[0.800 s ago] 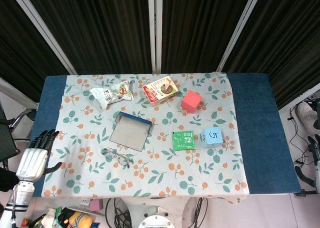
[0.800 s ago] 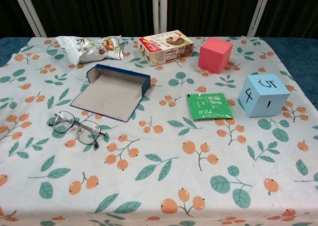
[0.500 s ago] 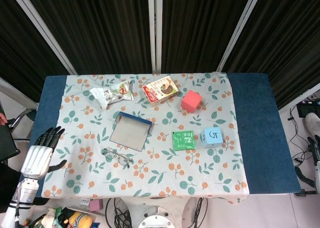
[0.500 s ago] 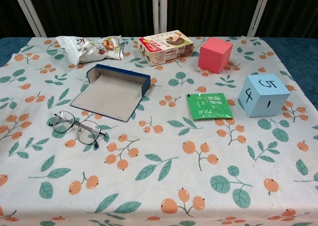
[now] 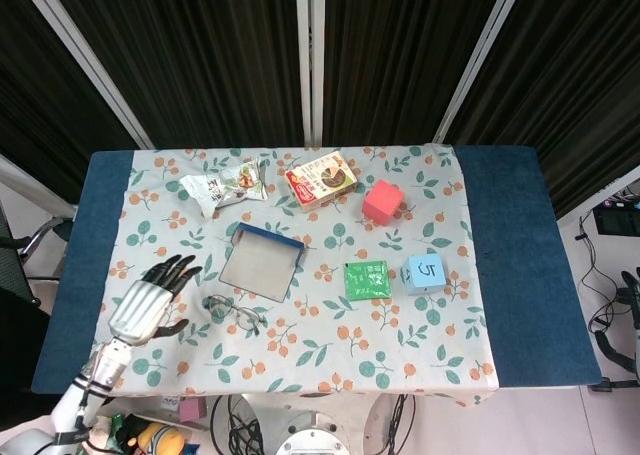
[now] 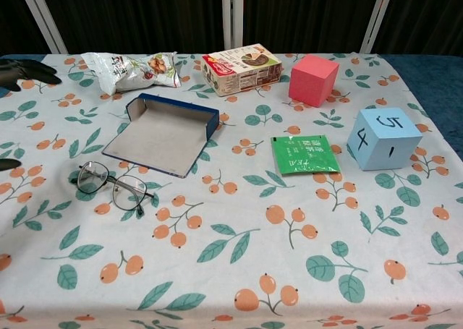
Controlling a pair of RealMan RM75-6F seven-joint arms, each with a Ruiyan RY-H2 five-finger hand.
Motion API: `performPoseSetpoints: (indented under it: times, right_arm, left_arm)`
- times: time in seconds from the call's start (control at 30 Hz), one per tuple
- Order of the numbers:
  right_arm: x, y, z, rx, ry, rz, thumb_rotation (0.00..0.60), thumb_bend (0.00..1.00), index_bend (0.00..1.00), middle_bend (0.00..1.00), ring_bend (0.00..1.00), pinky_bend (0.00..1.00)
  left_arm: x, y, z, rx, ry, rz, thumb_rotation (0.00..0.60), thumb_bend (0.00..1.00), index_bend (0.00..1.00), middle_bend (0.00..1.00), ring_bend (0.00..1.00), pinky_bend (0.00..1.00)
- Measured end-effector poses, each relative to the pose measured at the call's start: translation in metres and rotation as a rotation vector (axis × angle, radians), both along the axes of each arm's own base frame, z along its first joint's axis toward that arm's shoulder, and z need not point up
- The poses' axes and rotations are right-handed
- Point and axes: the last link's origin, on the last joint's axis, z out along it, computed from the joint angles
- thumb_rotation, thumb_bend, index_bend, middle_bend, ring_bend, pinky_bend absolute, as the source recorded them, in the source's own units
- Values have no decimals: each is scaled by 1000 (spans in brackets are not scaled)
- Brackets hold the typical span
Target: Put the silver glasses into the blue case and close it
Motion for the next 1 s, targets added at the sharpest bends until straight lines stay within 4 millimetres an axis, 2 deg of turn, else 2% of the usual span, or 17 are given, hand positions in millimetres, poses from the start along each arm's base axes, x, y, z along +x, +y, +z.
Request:
performPoseSetpoints:
  times: [0.17, 0.3, 1.0]
  right_arm:
    - [-1, -1, 8, -22, 6, -2, 600, 176, 0, 0, 0, 0]
    - [-1, -1, 8, -18, 4, -6, 600, 176, 0, 0, 0, 0]
    - [-3, -1, 5, -10, 12, -26, 600, 176, 0, 0, 0, 0]
  left_arm:
    - [12, 9, -24, -83, -23, -6, 600, 252, 260, 66, 53, 184]
    - [19, 17, -38, -115, -29, -16, 600, 260, 295, 76, 53, 184]
    - [24, 30, -77, -174, -4, -34, 600, 265, 431, 91, 53, 184]
